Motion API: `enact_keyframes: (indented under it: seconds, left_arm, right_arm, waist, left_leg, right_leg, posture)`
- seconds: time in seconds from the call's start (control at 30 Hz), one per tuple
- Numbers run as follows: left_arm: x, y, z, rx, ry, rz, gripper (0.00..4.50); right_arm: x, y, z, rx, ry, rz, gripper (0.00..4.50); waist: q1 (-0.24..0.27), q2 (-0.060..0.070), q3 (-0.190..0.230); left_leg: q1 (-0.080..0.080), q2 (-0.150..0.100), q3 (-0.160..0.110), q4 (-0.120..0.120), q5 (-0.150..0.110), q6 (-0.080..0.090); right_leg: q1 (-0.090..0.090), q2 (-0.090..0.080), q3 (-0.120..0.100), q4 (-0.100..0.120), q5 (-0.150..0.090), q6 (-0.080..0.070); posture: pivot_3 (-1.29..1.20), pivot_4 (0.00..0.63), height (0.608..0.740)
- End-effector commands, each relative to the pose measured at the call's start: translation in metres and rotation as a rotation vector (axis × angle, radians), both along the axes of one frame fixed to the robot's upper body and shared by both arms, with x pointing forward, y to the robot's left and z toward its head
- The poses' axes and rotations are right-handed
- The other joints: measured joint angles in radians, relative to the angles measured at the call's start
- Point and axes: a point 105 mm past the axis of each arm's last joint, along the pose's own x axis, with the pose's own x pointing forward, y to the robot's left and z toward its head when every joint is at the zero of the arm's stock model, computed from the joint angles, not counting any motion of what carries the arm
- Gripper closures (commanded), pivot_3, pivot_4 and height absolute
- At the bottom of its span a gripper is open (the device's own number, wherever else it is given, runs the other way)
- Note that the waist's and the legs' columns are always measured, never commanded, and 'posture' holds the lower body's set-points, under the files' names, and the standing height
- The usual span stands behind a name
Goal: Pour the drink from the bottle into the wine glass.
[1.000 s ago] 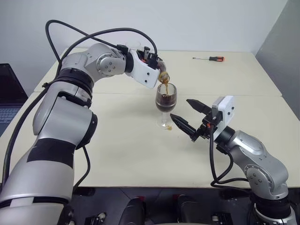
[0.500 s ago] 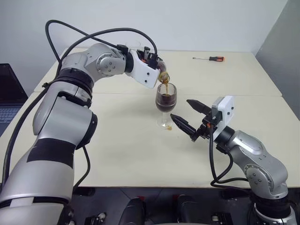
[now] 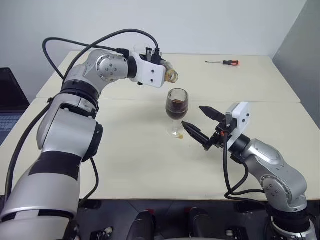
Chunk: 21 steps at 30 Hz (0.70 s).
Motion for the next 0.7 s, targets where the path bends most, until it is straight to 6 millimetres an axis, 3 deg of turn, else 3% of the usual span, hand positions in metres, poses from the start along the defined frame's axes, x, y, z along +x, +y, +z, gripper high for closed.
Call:
enact_keyframes:
  seconds: [0.03,0.23,0.7]
  left_arm:
    - [-0.002,-0.003,0.017,-0.120,-0.002,-0.013,3.08]
    - [-0.001,-0.005,0.016,-0.234,0.059,-0.016,3.08]
    - [0.006,-0.001,0.026,-0.739,0.301,-0.007,3.08]
  right_arm:
    - [-0.004,0.001,0.010,0.006,-0.053,0.005,0.00]
    - [-0.003,0.002,0.010,0.007,-0.052,0.004,0.00]
    - [-0.004,0.004,0.012,0.024,-0.056,0.003,0.00]
  waist:
    - [0.000,0.000,0.000]
    - [0.000,0.000,0.000]
    - [-0.002,0.000,0.000]
  left_leg:
    - [0.000,0.000,0.000,0.000,0.000,0.000]
    - [0.000,0.000,0.000,0.000,0.000,0.000]
    - [0.000,0.000,-0.001,0.001,0.000,0.000]
  right_leg:
    - [0.000,0.000,0.000,0.000,0.000,0.000]
    - [0.000,0.000,0.000,0.000,0.000,0.000]
    - [0.000,0.000,0.000,0.001,0.000,0.000]
  posture:
    - [0.00,0.150,0.740]
    - [0.00,0.150,0.740]
    - [0.00,0.150,0.740]
